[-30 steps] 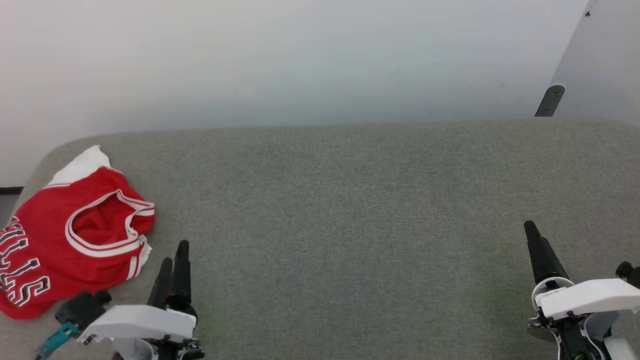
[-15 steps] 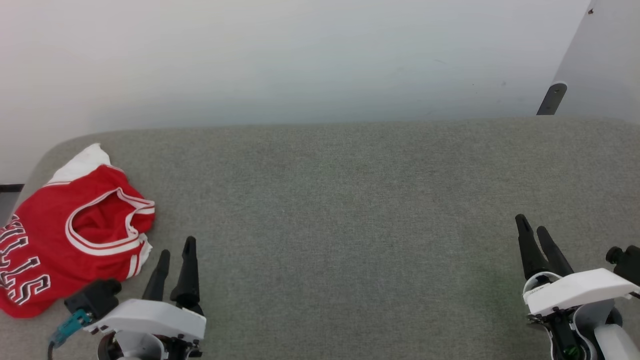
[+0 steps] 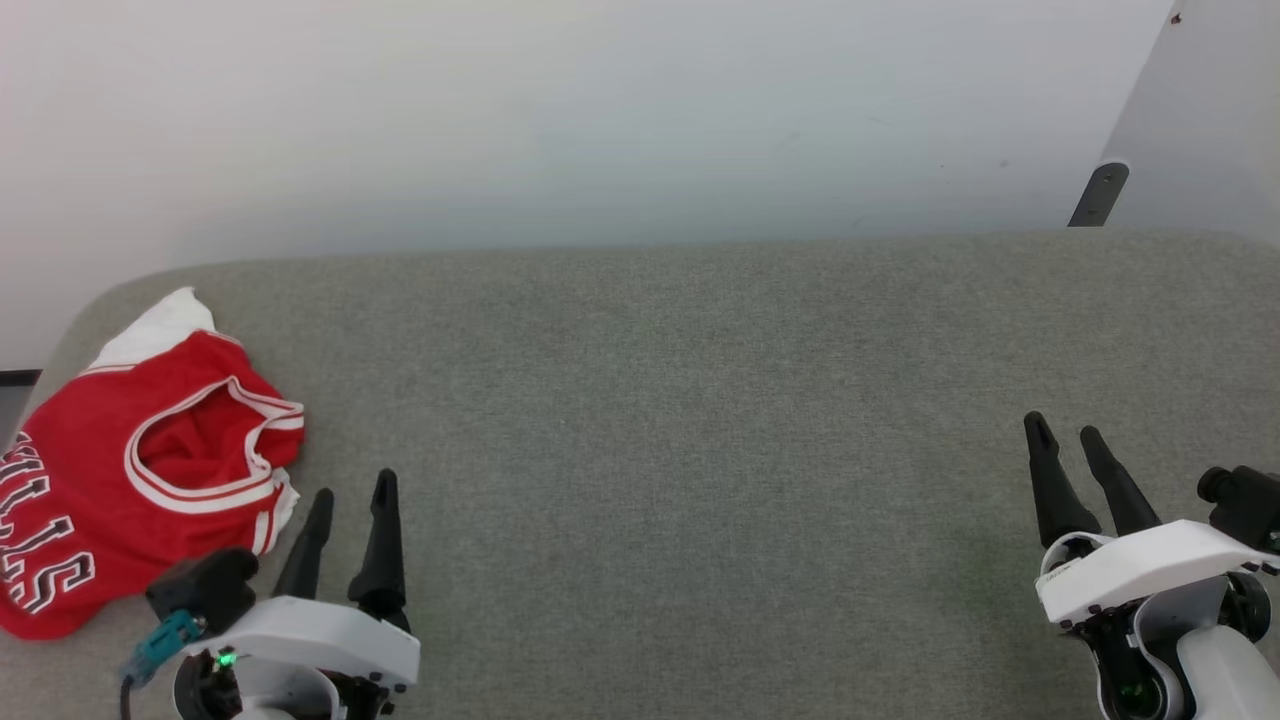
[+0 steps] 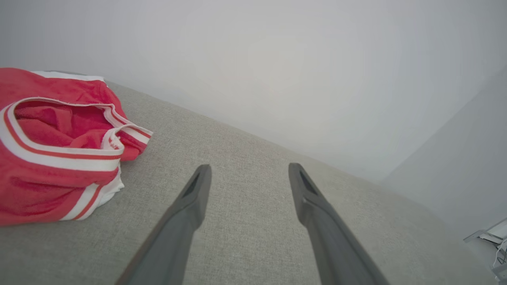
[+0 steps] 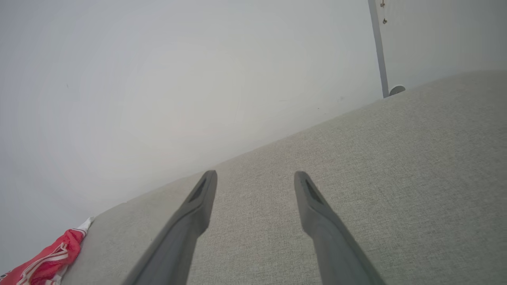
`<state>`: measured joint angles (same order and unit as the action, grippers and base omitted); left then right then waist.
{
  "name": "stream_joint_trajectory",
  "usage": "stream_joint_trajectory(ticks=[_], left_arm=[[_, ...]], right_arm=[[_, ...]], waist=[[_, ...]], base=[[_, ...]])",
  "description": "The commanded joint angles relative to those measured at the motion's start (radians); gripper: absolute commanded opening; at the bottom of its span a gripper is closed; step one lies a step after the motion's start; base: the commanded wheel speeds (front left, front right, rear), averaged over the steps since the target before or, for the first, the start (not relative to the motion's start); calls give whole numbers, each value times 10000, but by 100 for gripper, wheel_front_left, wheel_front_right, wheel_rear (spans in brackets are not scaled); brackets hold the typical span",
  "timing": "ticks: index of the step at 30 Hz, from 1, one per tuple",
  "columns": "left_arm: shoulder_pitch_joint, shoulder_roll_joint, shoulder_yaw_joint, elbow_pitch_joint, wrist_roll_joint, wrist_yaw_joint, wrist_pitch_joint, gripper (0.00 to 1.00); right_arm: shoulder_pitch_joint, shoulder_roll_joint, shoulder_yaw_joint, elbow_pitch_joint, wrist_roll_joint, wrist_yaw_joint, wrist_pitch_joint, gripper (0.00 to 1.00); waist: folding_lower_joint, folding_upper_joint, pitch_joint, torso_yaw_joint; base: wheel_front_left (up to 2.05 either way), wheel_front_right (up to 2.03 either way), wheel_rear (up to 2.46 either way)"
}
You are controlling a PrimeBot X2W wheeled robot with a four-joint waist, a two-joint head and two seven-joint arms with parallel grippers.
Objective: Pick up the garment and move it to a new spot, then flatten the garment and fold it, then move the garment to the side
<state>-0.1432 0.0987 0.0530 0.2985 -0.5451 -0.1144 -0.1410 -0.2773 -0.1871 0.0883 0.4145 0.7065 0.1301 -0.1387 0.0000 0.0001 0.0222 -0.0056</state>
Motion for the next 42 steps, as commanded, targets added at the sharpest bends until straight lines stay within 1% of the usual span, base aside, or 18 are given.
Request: stream_joint_trajectory(ticks=[1,14,18,27,32,42], left_arm=[[-137,82,5,-90,293,-15,-73,100],[39,49,-50,-67,1592,-22,-407,100],[3,66,65,-12,1806,-50,-495,100],[-31,18,247,213,2431,-91,-691,100],[-125,-7,294,394,2757,-104,-798,100],[-201,35,355,680,3410,-156,-989,100]], right_arm=[[-232,-95,46,-25,-299,6,-92,100],[-302,-214,201,76,-1607,7,-421,100],[-359,-257,260,121,-2013,7,-511,100],[-513,-250,263,195,-2602,8,-713,100],[-497,-187,223,172,-2690,9,-821,100],[-412,-244,139,163,-3255,8,-1025,100]], waist=[[0,-1,-6,-9],[0,-1,-106,-37],[0,-1,-95,-96],[0,-1,-24,-217],[0,-1,-10,-213],[0,-1,-41,-187]], base=[[0,0,0],[0,0,0],[0,0,0],[0,0,0],[0,0,0],[0,0,0]])
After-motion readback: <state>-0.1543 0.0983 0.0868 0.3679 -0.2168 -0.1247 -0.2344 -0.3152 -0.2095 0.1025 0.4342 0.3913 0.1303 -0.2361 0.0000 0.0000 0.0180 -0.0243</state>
